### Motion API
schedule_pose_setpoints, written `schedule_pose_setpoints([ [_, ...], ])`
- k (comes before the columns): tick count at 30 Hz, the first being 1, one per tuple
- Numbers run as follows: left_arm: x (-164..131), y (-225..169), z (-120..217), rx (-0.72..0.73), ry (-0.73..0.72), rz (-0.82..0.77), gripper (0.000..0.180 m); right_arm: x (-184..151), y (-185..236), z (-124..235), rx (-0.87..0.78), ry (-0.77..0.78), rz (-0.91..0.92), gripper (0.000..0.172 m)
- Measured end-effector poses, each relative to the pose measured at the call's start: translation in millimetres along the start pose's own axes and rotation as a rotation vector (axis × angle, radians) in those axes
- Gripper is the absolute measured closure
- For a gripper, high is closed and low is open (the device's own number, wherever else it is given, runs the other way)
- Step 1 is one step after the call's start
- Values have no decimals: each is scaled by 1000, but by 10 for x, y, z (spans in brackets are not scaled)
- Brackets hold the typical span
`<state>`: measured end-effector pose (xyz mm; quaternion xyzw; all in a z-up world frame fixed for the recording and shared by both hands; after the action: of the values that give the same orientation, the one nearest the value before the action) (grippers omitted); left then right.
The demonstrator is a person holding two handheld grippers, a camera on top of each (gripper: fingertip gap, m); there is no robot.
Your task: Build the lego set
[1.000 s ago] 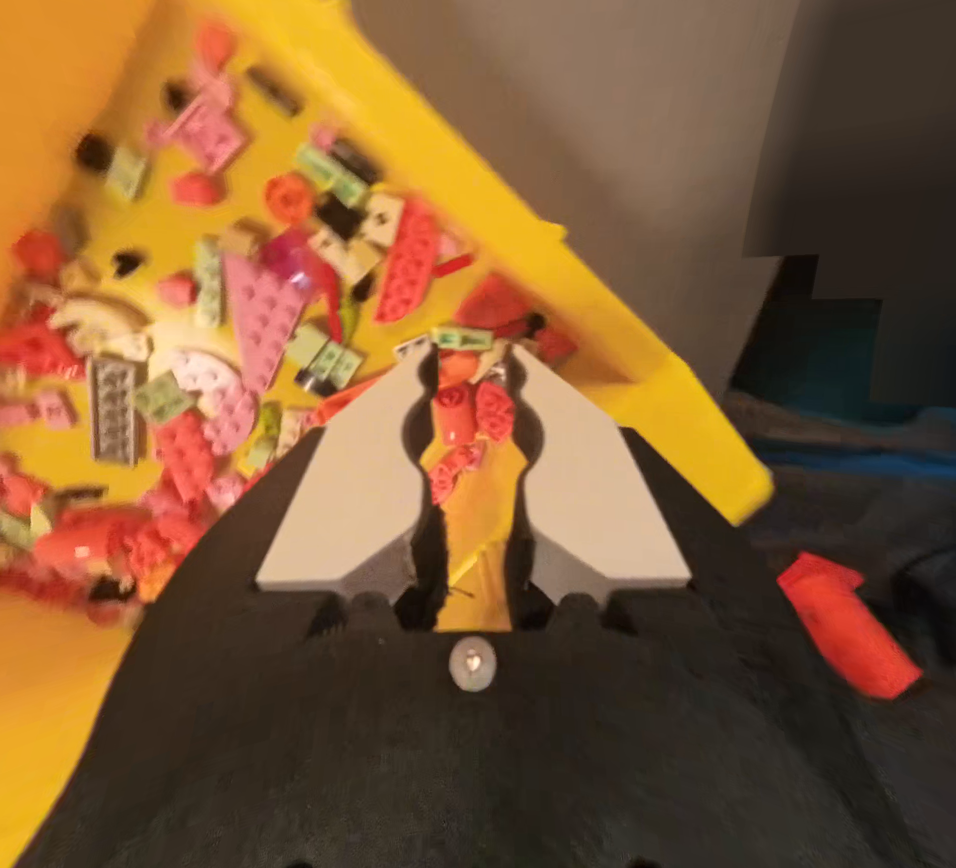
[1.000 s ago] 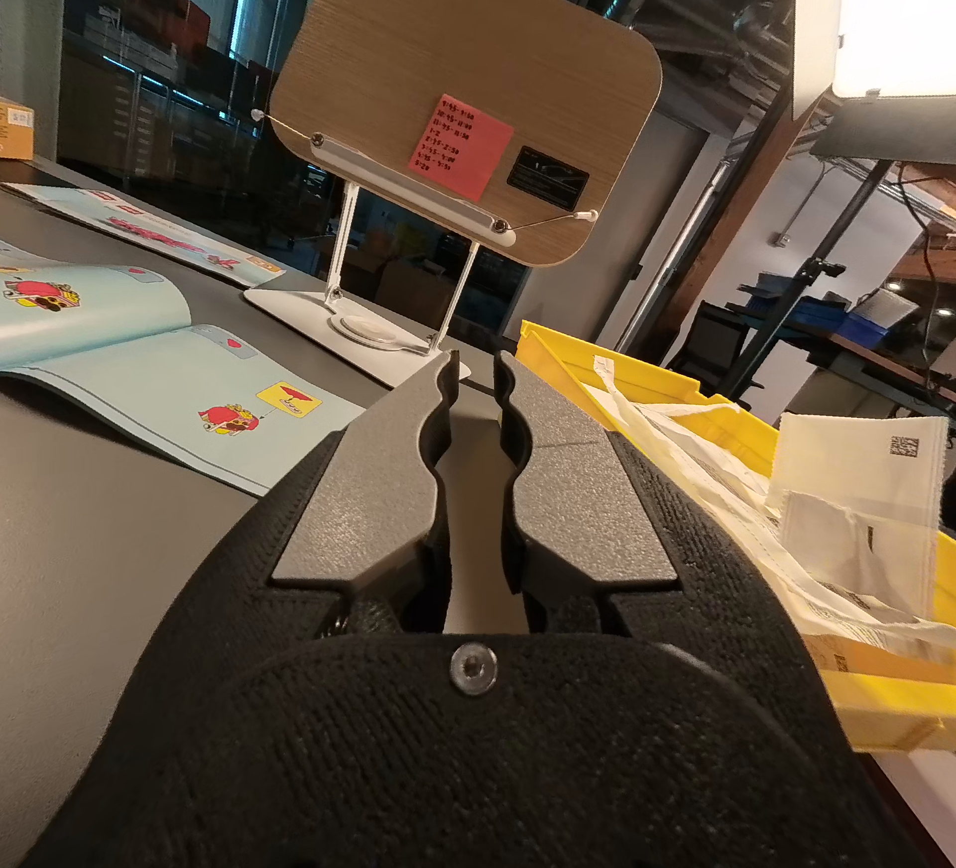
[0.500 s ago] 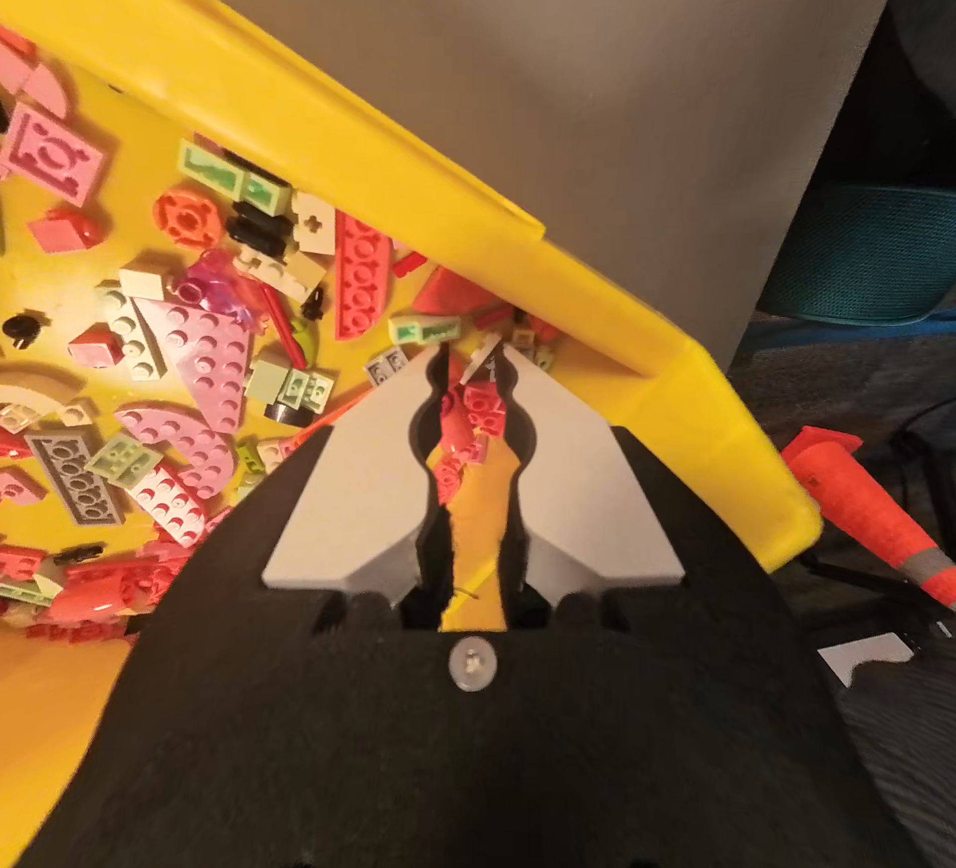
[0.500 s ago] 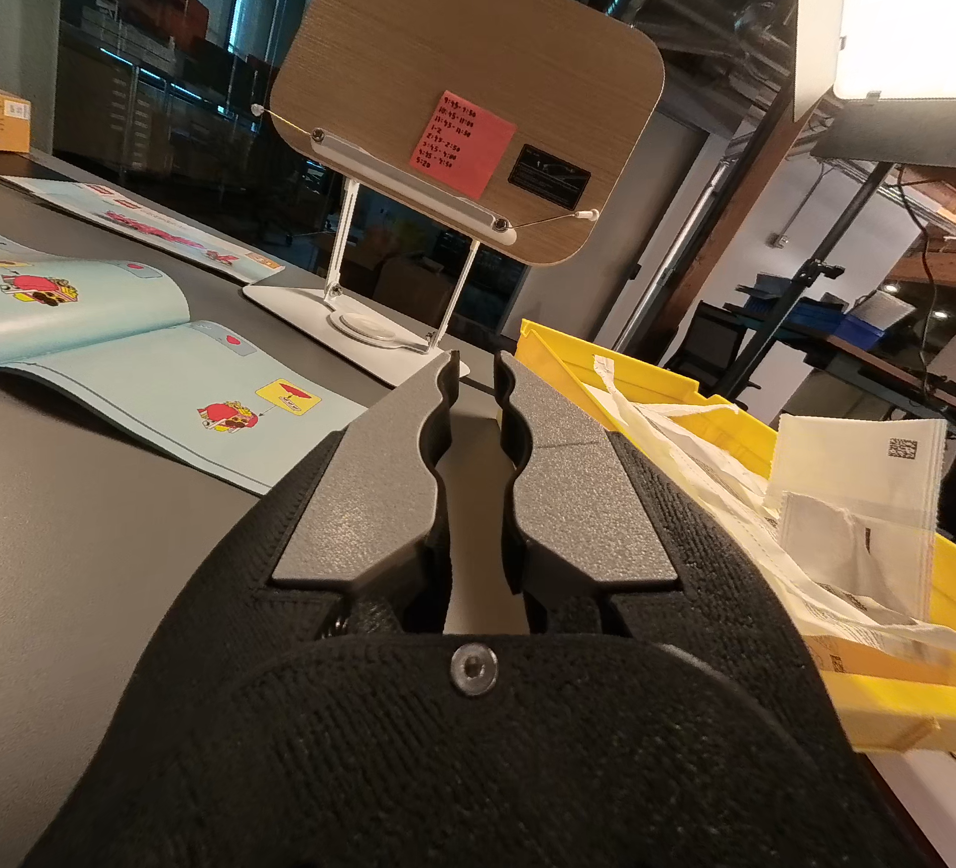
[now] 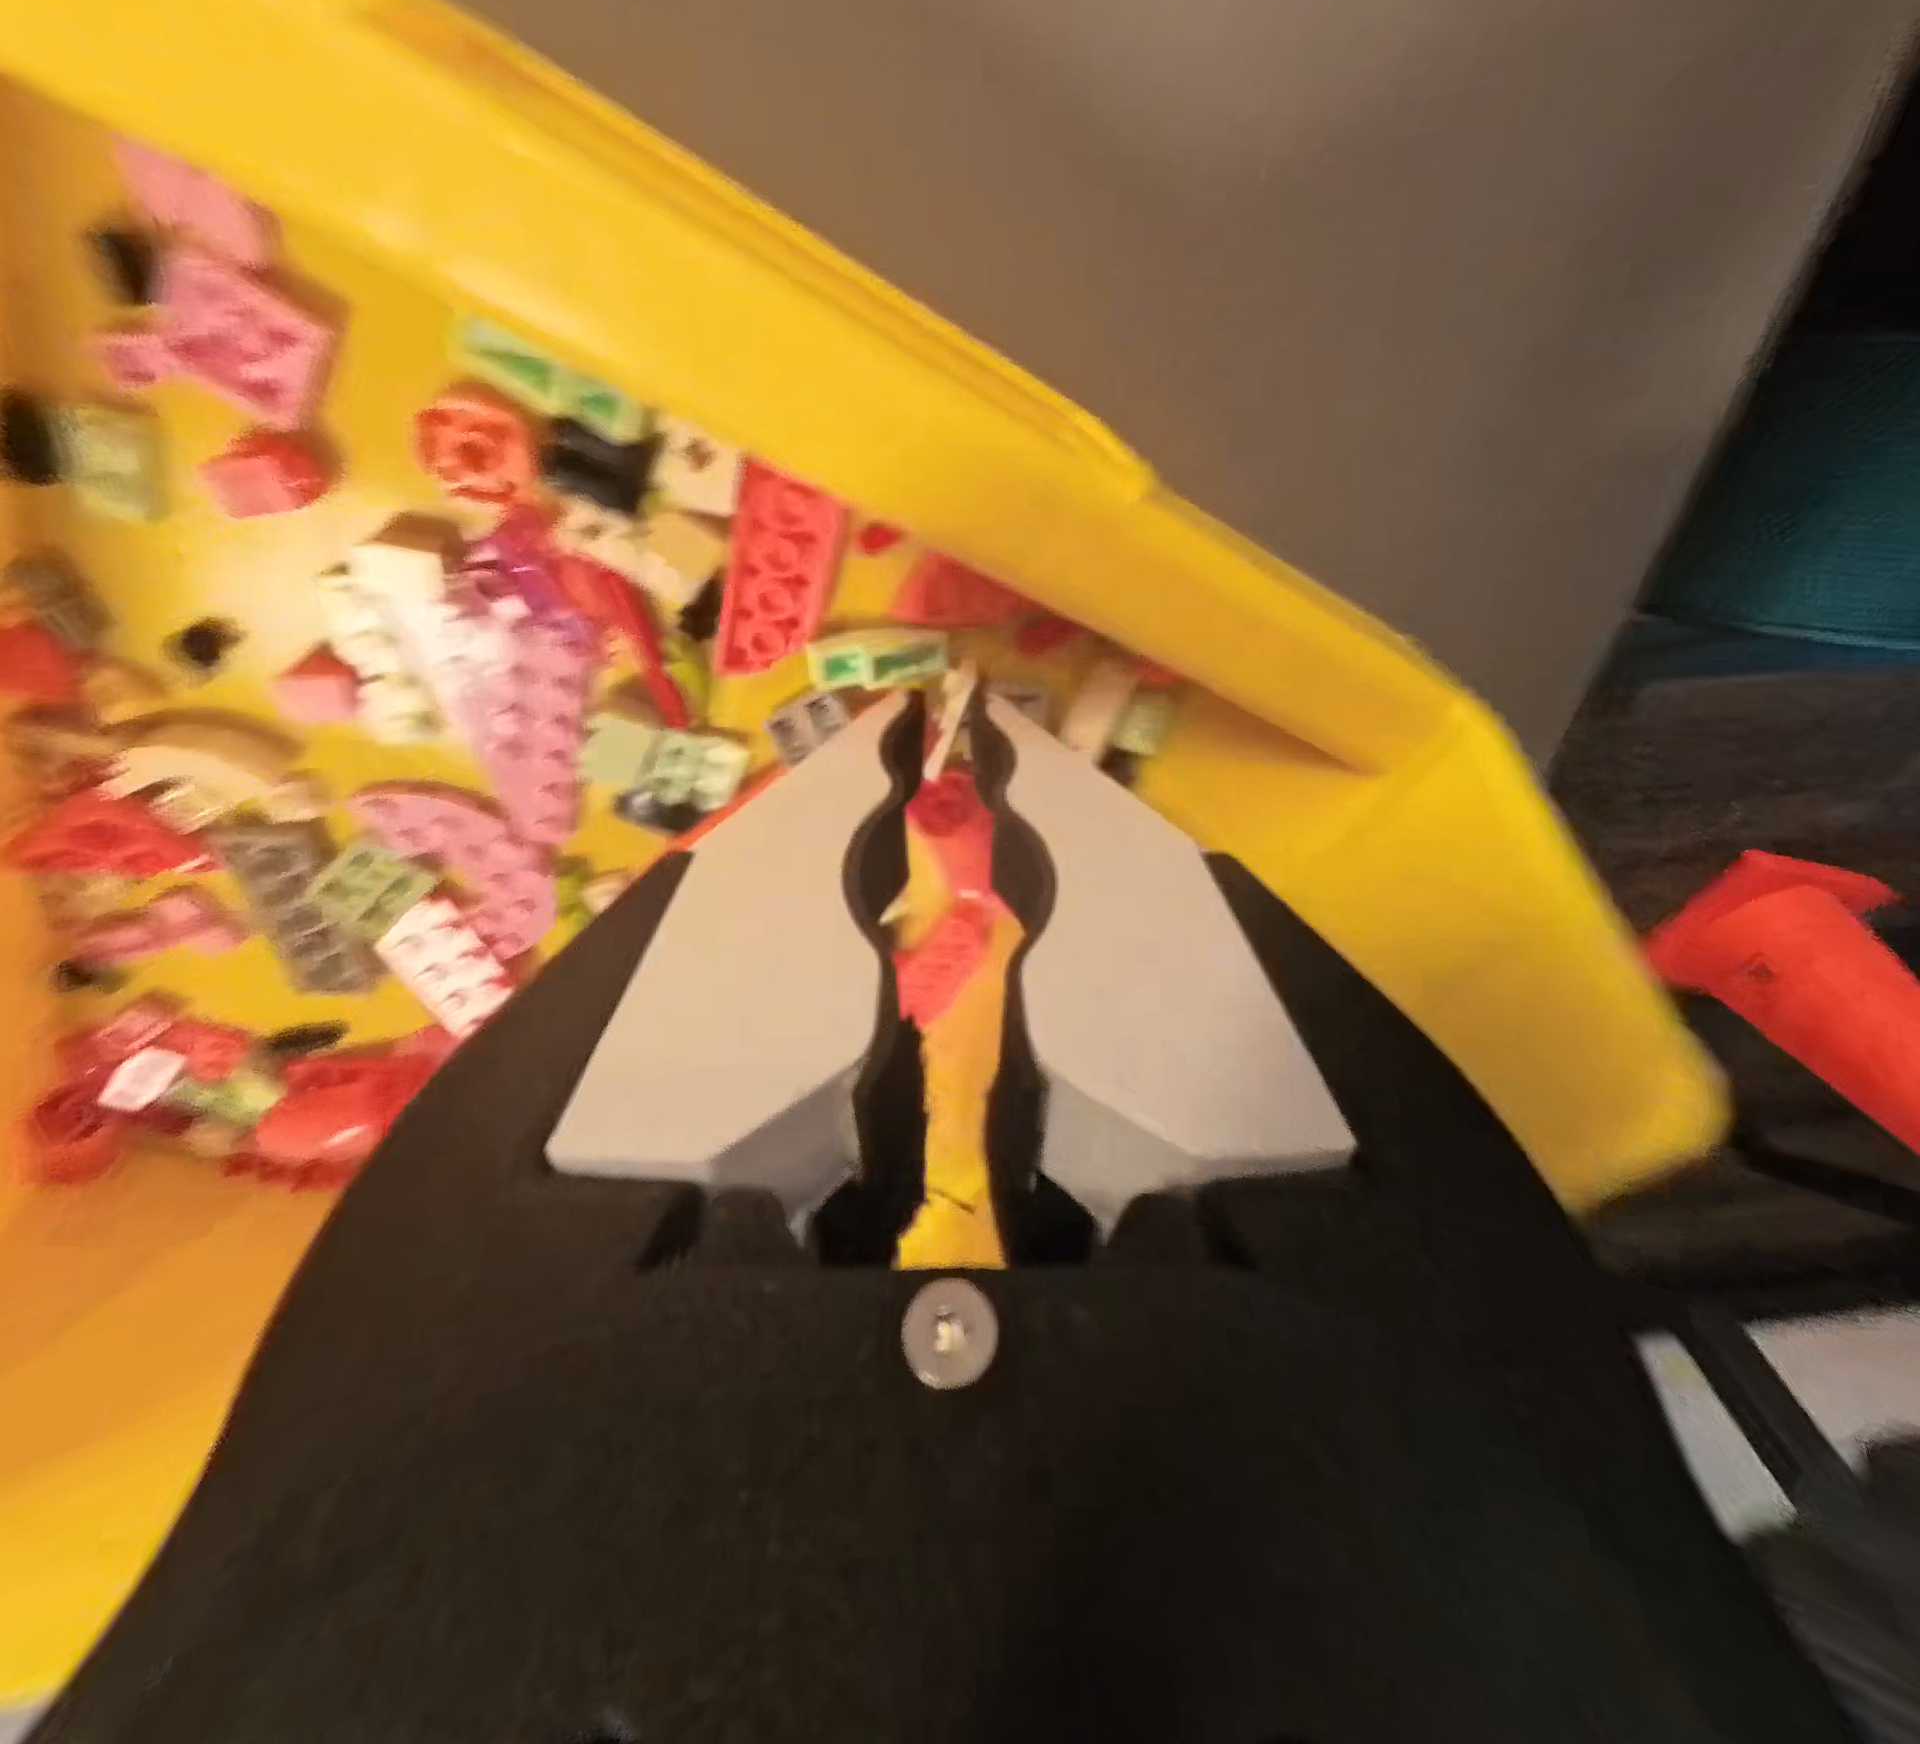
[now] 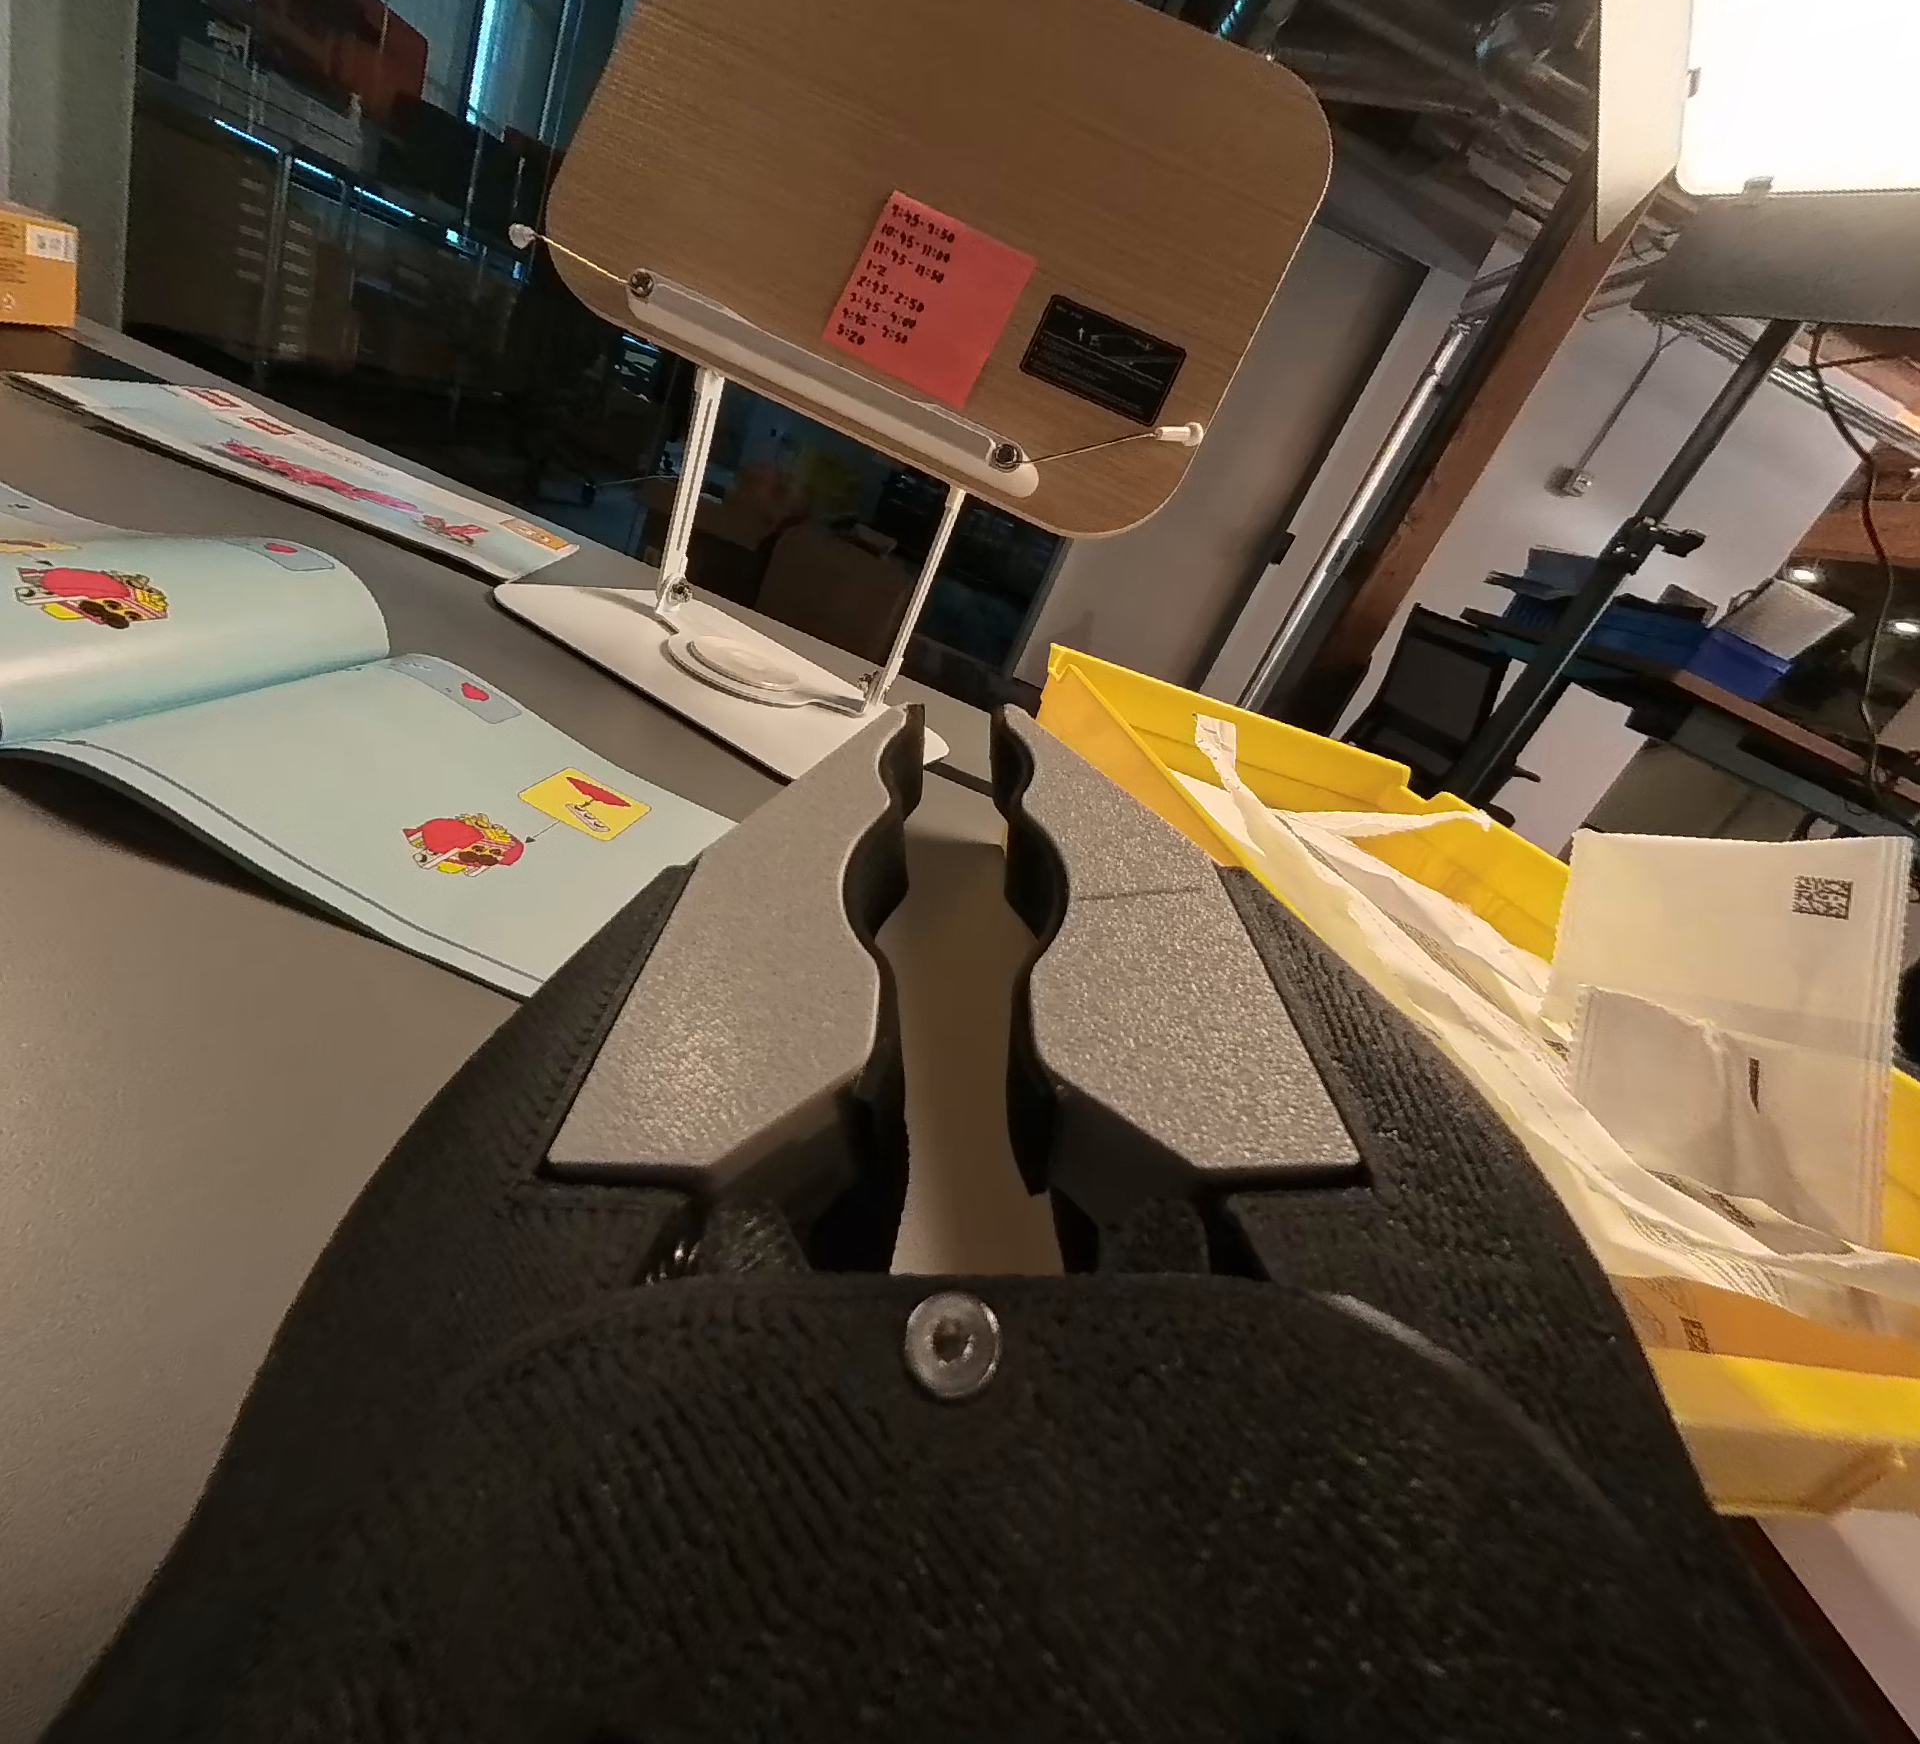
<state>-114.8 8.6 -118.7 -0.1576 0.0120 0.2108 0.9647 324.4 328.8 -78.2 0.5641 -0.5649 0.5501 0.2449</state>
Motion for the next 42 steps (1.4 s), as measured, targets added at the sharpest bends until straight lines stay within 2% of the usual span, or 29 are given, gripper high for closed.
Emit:
schedule_pose_setpoints([
  [2,-52,108,33,100,4,13,177,1,0,0,1,0,-2,161],
  [8,-86,74,128,-11,-180,72,176,2,0,2,4,-2,-5,162],
  [10,-114,87,169,1,-215,94,176,2,1,2,5,-2,-6,162],
  [14,-190,115,197,11,-227,149,176,2,2,3,6,-2,-6,162],
  [24,-125,149,11,-30,-205,186,171,2,5,4,9,-3,-6,162],
  [33,-100,183,26,3,-225,237,175,4,1,5,11,-5,-13,162],
  [37,-107,215,134,141,-264,276,175,6,-3,7,10,-6,-18,162],
  [39,-91,196,329,249,-355,310,175,8,-4,11,11,-6,-22,162],
  [42,-30,67,778,486,-562,350,175,12,-1,14,16,-7,-28,162],
])
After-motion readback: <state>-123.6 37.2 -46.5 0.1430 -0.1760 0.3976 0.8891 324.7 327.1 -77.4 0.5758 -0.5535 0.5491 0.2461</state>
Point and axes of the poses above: each gripper's, where its closed fingertips meet, z back along the fingers, x out of its top, y = z × x across the jaws, the point moved 6 cm from there along z, back along the fingers, and after that the axes turned 12 degrees about -x, right-handed, at the moved point
